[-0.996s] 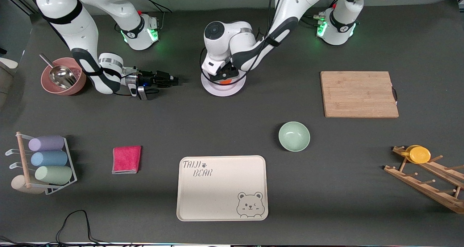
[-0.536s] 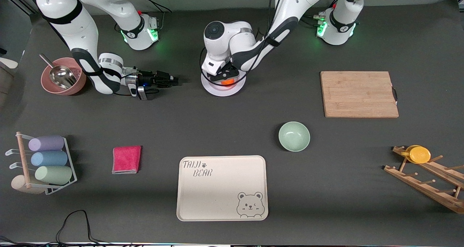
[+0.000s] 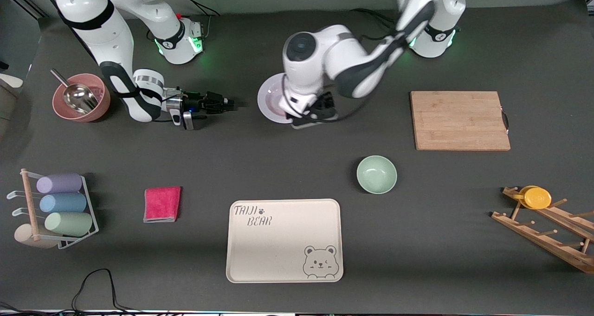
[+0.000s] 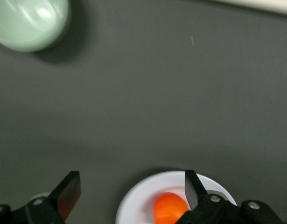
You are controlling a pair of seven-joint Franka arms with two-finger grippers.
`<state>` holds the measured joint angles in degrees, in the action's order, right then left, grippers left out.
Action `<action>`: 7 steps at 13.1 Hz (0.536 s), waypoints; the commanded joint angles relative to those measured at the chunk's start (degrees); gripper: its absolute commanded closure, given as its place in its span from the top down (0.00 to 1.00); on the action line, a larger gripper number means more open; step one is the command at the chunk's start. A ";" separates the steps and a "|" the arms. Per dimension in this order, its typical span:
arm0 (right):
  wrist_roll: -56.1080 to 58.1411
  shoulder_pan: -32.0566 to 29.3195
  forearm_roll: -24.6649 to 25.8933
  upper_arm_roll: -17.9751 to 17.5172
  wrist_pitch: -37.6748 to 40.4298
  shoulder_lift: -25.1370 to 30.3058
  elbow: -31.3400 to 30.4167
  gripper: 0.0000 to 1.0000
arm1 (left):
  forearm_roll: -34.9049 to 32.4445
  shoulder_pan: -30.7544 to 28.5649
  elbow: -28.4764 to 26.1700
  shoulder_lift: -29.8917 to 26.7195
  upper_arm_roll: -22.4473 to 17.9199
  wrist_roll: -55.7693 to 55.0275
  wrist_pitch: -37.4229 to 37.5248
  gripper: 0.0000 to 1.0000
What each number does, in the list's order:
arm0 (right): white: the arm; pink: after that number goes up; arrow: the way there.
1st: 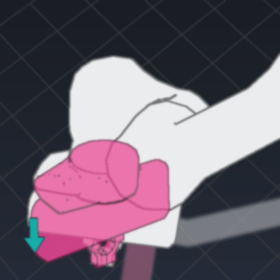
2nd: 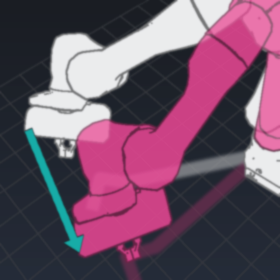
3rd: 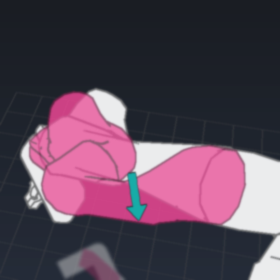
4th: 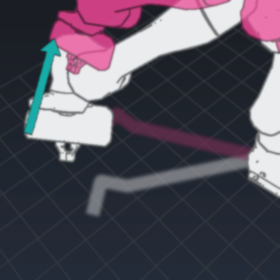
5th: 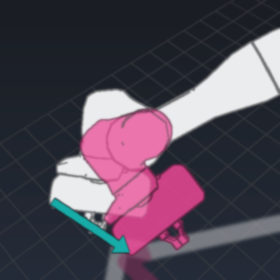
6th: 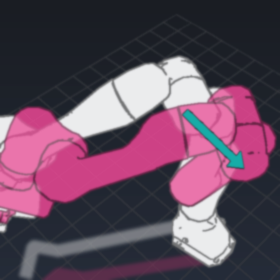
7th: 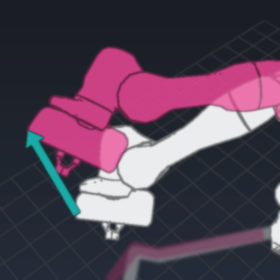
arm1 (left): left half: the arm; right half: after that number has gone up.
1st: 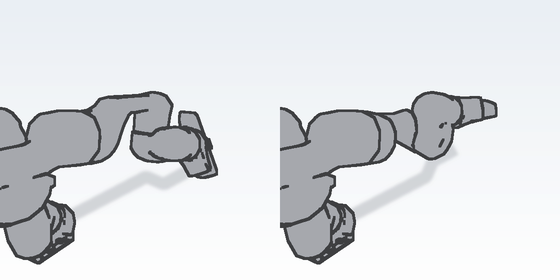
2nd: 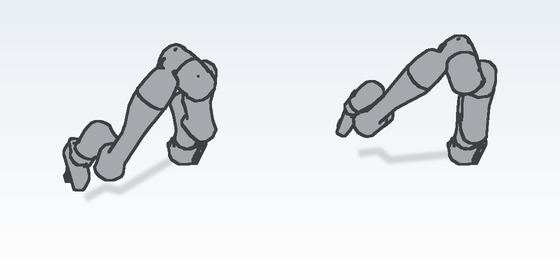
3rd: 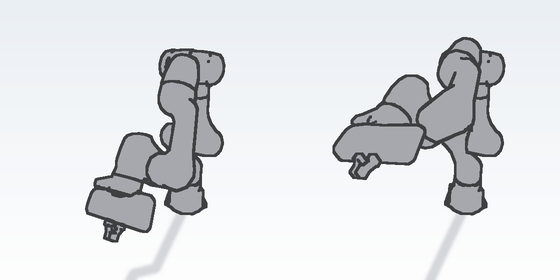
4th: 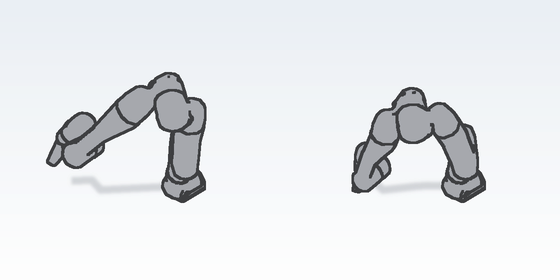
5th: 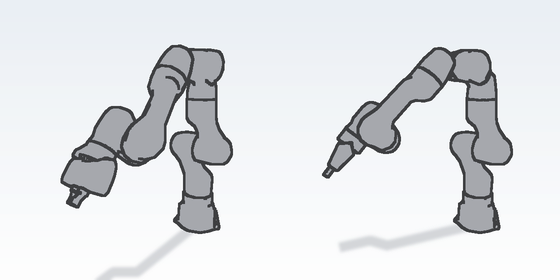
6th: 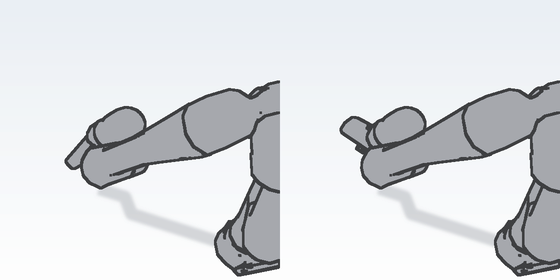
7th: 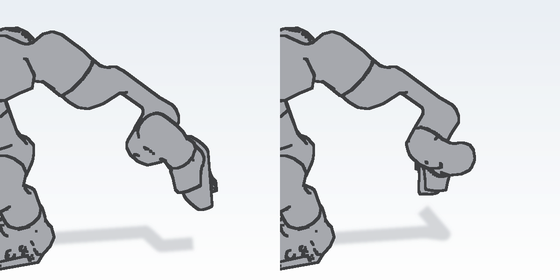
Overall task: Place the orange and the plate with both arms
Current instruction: 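Lower the orange onto the white plate and open the left gripper, then raise the left gripper away while the right gripper grips the plate rim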
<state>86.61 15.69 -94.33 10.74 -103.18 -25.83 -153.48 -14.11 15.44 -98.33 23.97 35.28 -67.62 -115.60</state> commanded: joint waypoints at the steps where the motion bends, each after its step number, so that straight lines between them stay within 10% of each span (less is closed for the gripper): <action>1: 0.58 5.13 -4.89 -0.45 -0.62 -1.68 1.51 0.45 | 6.63 -10.30 -0.20 -8.30 0.58 16.07 6.93 0.99; 7: 1.46 9.89 -13.31 -4.13 -0.62 -4.06 3.53 0.45 | 10.94 -30.53 1.13 -17.72 -0.38 41.76 16.01 1.00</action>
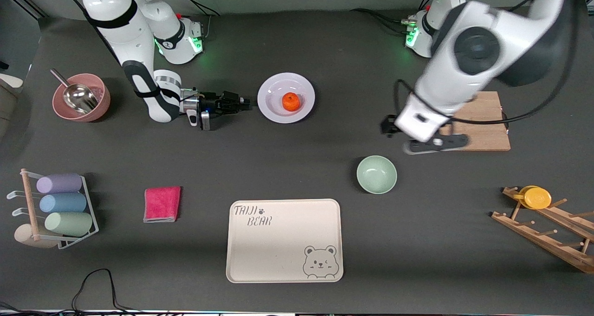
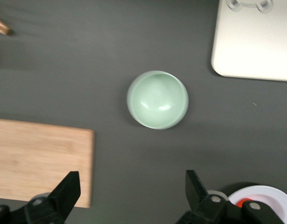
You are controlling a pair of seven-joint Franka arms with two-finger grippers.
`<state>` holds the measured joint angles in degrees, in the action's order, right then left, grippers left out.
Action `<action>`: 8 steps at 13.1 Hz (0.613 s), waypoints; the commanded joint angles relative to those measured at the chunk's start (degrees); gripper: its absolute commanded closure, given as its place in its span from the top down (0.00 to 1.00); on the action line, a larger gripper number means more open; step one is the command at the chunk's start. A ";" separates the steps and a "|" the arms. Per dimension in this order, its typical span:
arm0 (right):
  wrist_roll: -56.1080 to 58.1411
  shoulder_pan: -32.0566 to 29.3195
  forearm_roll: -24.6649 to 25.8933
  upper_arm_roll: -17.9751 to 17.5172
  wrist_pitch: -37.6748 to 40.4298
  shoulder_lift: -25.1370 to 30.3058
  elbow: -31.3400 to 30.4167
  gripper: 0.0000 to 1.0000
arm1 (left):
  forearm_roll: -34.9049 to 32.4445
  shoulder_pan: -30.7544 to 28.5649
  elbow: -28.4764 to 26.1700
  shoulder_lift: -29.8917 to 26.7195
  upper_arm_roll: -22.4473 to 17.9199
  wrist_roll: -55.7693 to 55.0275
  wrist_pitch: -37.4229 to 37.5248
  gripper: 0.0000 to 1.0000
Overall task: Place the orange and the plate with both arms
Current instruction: 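Raise the left gripper away while the right gripper grips the plate rim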
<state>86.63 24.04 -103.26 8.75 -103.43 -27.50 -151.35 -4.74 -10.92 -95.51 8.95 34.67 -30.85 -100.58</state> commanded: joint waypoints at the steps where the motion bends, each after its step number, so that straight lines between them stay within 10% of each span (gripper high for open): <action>1: 1.87 1.97 -7.01 -4.07 -0.37 -2.38 1.67 0.45 | 1.66 -3.24 -1.87 -3.75 -3.69 7.62 2.39 1.00; 4: 2.31 2.50 -9.68 -6.02 -0.98 -3.17 2.64 0.45 | 6.04 14.74 -2.05 -7.09 -31.78 19.49 6.26 1.00; 6: 2.49 2.59 -9.68 -6.11 -1.16 -3.44 2.82 0.45 | 5.80 15.15 -1.96 -8.50 -34.31 21.01 8.54 1.00; 8: 3.28 2.50 -9.50 -6.11 -1.16 -3.44 2.91 0.13 | 5.36 13.22 -2.05 -9.38 -34.40 23.19 9.95 1.00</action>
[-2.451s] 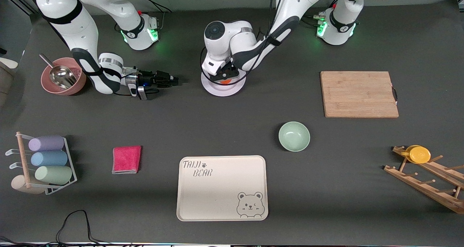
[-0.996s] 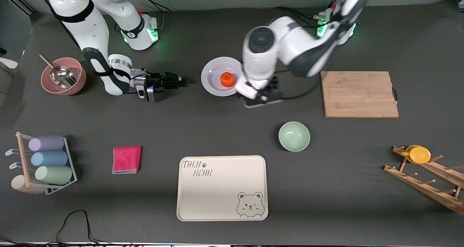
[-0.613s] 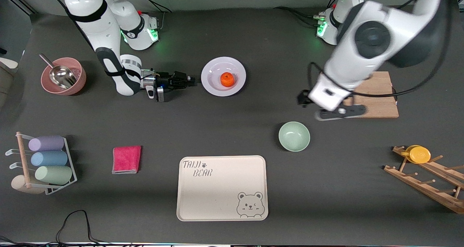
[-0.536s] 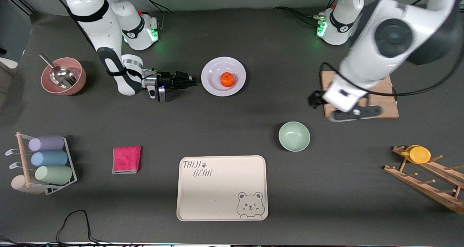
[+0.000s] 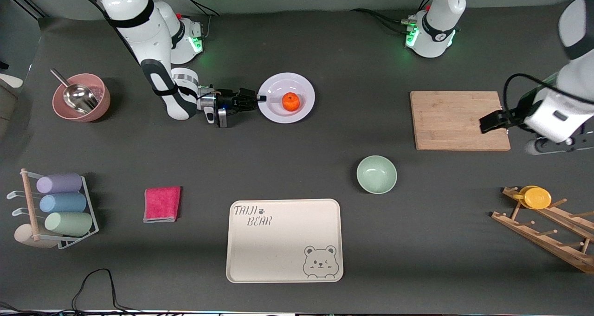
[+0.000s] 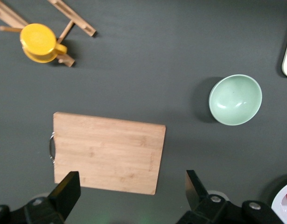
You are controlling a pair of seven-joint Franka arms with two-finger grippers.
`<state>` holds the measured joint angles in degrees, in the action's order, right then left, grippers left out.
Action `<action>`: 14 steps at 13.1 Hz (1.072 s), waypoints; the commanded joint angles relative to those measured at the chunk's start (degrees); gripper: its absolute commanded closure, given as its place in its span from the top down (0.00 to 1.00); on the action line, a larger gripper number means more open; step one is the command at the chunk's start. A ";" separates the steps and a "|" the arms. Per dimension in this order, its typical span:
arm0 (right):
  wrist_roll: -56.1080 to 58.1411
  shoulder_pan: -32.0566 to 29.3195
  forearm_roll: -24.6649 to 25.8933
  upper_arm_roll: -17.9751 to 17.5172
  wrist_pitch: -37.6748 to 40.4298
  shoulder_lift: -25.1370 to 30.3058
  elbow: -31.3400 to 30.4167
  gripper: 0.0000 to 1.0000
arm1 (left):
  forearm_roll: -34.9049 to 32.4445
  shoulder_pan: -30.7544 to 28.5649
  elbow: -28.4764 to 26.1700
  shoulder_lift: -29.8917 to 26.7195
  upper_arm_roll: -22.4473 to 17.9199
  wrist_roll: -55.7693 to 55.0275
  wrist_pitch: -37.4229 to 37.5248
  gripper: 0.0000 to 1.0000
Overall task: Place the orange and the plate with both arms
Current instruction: 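Raise the left gripper away while the right gripper grips the plate rim, then carry the plate with the right gripper onto the bear-printed mat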
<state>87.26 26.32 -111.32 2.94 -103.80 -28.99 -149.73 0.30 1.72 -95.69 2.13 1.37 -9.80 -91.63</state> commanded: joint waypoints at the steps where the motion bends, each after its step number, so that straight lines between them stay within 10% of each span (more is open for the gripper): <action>1: 2.57 0.22 -1.27 -0.31 -0.79 -1.95 1.28 0.03 | -0.03 0.13 -1.96 -2.83 -1.11 2.24 1.27 1.00; 6: 1.34 -0.65 -0.83 -0.22 -0.18 -0.38 1.28 0.00 | -2.15 1.97 -1.69 -3.18 -4.53 2.51 3.91 1.00; 14: -18.82 -2.93 8.37 -0.22 -6.84 19.64 2.24 0.00 | -1.80 2.50 -1.52 -3.18 -4.54 1.36 7.60 1.00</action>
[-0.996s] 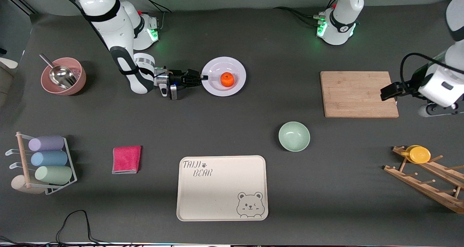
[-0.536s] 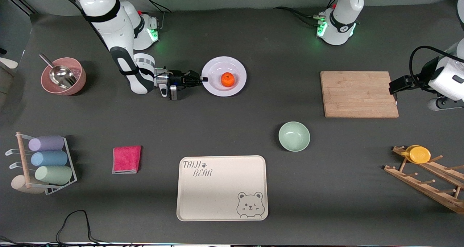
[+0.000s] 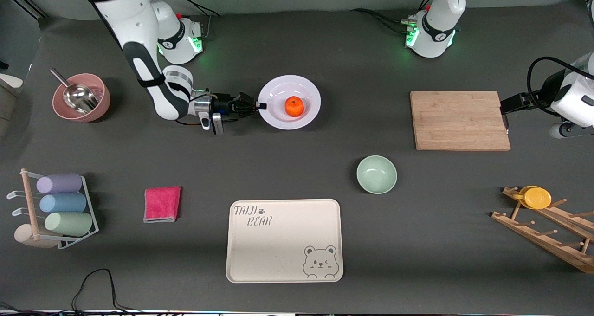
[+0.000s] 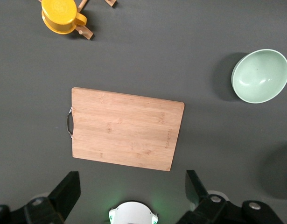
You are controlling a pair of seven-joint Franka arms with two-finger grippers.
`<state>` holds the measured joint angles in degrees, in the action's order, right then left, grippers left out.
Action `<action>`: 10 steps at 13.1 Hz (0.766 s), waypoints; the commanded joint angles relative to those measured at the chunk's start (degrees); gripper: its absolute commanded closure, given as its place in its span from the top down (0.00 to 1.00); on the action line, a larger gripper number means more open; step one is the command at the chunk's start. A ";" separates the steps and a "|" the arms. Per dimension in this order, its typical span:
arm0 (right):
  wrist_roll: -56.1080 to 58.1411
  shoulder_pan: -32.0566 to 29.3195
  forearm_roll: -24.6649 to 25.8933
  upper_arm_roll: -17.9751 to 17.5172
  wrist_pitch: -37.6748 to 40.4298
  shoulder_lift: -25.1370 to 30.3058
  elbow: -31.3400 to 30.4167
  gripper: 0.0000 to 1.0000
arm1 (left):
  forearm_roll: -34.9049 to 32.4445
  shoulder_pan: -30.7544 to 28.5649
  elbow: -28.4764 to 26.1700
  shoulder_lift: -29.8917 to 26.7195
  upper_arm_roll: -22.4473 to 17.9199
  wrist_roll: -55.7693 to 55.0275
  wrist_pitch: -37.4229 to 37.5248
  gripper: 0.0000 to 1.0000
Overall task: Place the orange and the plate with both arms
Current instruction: 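Carry the plate with the right gripper onto the bear-printed mat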
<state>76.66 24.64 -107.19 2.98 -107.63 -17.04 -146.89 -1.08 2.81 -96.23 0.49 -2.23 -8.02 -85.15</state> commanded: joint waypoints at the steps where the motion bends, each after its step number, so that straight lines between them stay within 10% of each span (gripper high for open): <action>1: -13.41 -1.52 7.75 -0.25 -3.81 10.43 0.20 0.00 | -0.16 1.41 -0.89 -1.54 -0.94 -0.50 1.48 1.00; 5: -21.10 -3.10 11.30 -0.25 -3.82 10.73 6.86 0.00 | -0.07 2.47 -0.98 -2.07 0.11 -3.57 2.18 1.00; 10: -20.75 -5.04 11.38 0.10 -3.73 -5.68 26.43 0.00 | 0.11 2.73 -0.98 -2.77 2.66 -5.77 2.36 1.00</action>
<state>57.19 20.35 -97.06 3.06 -112.43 -13.51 -131.52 -0.98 4.88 -96.22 -0.45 0.45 -12.20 -83.50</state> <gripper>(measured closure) 0.960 0.000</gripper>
